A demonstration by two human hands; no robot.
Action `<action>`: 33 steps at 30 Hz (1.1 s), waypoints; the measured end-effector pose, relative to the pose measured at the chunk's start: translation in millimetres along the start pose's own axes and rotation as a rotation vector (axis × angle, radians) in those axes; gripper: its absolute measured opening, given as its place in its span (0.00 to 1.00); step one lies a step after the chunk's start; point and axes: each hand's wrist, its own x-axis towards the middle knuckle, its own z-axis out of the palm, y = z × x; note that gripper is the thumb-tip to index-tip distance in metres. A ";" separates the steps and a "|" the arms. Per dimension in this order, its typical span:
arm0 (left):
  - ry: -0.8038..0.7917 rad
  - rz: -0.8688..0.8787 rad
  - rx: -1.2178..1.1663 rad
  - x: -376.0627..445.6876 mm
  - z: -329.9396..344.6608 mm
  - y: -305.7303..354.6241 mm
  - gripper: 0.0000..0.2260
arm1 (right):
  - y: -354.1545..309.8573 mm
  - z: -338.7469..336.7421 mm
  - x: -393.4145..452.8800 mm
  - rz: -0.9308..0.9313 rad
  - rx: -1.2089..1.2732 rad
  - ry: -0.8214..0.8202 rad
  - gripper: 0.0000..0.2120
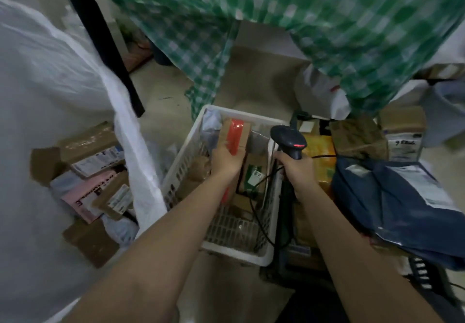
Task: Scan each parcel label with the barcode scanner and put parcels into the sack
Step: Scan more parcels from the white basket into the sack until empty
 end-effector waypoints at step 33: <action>0.391 0.317 -0.088 22.5 -43.2 60.4 0.55 | -52.3 -5.5 15.4 -0.113 0.273 0.047 0.06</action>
